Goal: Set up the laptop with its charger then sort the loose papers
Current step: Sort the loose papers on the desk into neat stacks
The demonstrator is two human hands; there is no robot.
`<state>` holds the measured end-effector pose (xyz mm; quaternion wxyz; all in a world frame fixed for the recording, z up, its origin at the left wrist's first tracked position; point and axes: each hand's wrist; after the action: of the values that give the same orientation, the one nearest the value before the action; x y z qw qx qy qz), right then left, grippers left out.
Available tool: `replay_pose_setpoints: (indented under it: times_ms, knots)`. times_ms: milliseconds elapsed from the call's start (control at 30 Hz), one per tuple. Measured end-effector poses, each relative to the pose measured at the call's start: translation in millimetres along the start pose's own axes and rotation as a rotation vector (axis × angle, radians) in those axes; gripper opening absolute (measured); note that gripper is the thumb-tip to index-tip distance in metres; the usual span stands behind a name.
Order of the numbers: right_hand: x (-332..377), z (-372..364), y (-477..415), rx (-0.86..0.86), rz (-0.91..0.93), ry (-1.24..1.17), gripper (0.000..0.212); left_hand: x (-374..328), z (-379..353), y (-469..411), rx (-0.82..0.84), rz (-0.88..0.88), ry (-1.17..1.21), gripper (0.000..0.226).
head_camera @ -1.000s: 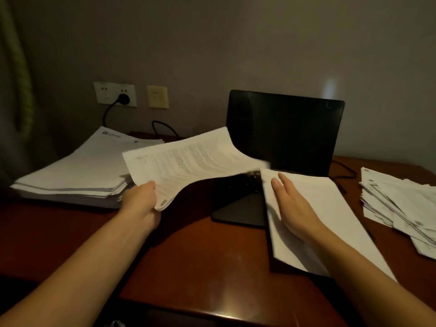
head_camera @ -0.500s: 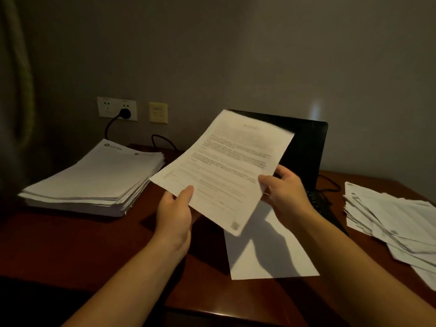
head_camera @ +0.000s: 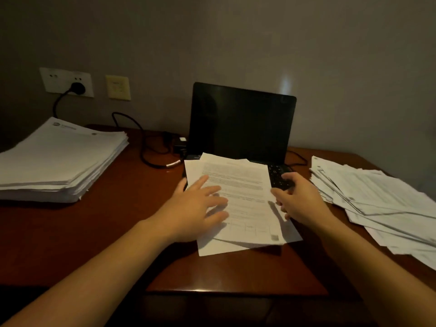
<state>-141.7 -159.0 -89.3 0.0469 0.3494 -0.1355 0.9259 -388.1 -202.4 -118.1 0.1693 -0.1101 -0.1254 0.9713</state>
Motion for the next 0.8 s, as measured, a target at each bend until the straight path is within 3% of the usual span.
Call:
replay_pose_setpoints:
  times_ms: [67, 167, 367, 467, 633, 800]
  knots:
    - [-3, 8, 2, -0.012, 0.000, 0.150, 0.064, 0, -5, 0, 0.087, 0.012, 0.040, 0.053]
    - [-4, 18, 9, 0.045, -0.026, 0.235, 0.071, 3, -10, 3, 0.080, 0.007, 0.063, 0.054]
    - [6, 30, 15, 0.215, -0.334, -0.158, 0.074, 3, -14, 9, 0.054, 0.005, 0.093, 0.051]
    - [8, 29, 11, 0.267, -0.358, -0.160, 0.056, 3, -15, 9, 0.044, 0.007, 0.102, 0.051]
    - [14, 28, 10, 0.285, -0.231, 0.130, 0.025, 5, -16, 10, 0.041, 0.010, 0.128, 0.051]
    - [14, 26, 10, 0.332, -0.309, -0.052, 0.021, 3, -13, 11, 0.060, -0.004, 0.138, 0.051]
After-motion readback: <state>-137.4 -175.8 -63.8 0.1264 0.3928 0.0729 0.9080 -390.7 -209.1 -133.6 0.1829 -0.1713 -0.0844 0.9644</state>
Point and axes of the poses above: each hand's wrist, its own y-axis away from the middle knuckle, its own z-axis out of the back of the hand, x = y × z, and after that the axes turned 9 degrees about -x, right-handed
